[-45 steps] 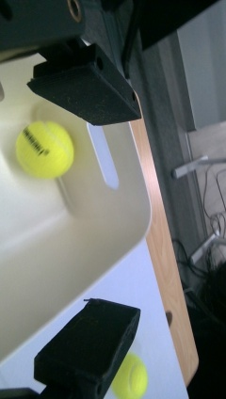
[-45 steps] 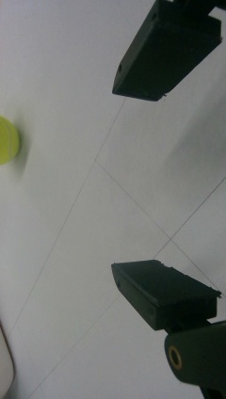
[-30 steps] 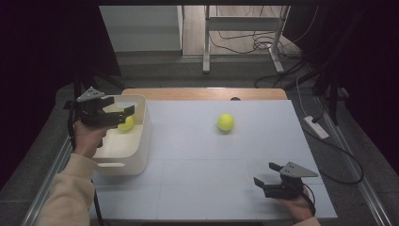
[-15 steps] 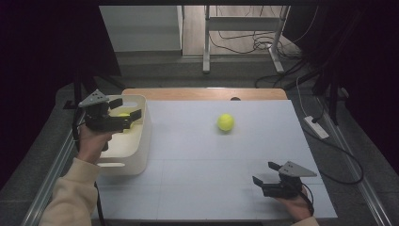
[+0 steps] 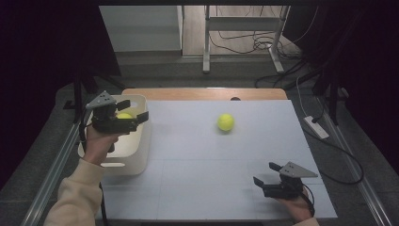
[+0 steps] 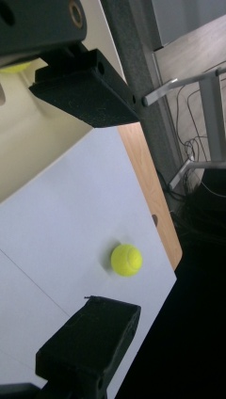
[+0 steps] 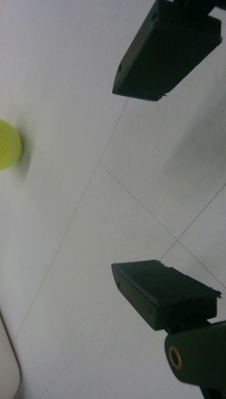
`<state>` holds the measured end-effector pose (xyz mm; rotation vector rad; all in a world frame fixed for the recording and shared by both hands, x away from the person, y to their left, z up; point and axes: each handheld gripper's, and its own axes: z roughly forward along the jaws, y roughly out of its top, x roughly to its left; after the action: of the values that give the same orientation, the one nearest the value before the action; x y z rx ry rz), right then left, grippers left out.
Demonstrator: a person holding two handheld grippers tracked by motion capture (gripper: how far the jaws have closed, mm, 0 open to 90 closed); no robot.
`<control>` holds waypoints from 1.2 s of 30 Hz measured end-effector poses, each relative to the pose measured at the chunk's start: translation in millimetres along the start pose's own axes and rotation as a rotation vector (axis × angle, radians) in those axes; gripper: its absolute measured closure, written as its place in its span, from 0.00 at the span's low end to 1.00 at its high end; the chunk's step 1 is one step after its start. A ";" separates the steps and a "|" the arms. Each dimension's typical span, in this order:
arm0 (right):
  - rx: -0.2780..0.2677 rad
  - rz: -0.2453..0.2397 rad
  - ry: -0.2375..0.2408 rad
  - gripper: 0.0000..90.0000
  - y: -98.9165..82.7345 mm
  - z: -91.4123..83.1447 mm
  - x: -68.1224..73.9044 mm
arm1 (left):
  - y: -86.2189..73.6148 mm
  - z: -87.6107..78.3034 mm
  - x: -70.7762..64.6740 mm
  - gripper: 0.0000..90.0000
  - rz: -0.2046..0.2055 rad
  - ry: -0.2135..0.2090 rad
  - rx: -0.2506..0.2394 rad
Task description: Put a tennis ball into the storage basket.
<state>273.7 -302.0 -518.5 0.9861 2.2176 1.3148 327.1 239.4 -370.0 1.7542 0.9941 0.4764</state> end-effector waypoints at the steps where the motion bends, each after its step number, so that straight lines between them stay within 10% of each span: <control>1: 0.001 -0.001 -0.002 0.15 0.2 0.1 -0.1 | 0.2 0.8 -1.9 0.11 0.002 -0.005 0.000; 36: -0.001 -0.006 0.002 0.15 0.2 0.4 -0.6 | 6.2 29.0 -33.1 0.11 0.060 -0.070 0.023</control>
<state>274.4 -302.1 -518.6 0.9773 2.2194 1.3155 330.8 195.2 -371.6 1.8136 0.9026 0.4396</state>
